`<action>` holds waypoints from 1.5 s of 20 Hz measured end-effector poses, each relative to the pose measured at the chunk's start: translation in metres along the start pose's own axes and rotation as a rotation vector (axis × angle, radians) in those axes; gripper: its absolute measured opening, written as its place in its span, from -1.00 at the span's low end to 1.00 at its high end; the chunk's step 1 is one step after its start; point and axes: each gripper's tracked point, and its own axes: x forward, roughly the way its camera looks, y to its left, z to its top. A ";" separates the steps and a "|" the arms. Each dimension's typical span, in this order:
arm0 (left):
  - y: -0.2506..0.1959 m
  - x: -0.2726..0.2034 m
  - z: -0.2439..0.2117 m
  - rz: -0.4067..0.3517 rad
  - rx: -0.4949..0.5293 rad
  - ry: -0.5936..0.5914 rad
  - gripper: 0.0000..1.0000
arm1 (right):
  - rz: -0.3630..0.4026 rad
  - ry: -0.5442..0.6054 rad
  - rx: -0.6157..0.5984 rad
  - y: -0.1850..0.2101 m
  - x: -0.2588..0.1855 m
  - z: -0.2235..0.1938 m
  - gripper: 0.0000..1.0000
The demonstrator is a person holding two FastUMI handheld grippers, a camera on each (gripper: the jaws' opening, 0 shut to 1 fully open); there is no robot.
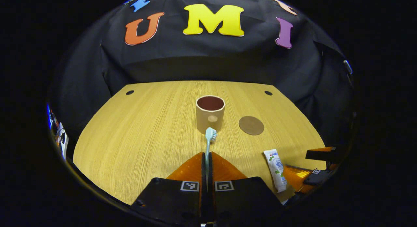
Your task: Put the toothbrush and toothpaste on the desktop into the cup, then pick up the cup and place it on the coaster on the desktop.
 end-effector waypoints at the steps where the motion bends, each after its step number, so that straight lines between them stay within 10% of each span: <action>1: -0.001 -0.005 0.010 -0.005 0.006 -0.035 -0.94 | 0.004 0.032 0.002 0.002 0.006 -0.007 0.91; 7: -0.007 -0.037 0.055 -0.044 -0.050 -0.171 -0.94 | 0.005 0.173 0.061 0.009 0.033 -0.030 0.91; 14: -0.002 -0.051 0.082 -0.022 -0.051 -0.252 -0.94 | 0.012 0.244 0.094 0.007 0.050 -0.039 -0.16; 20: 0.007 -0.049 0.091 -0.007 -0.066 -0.277 -0.94 | 0.019 0.240 0.114 0.009 0.047 -0.035 -0.58; 30: 0.019 -0.002 0.157 -0.043 -0.117 -0.432 -0.93 | 0.102 0.102 0.144 0.003 0.021 -0.003 -0.58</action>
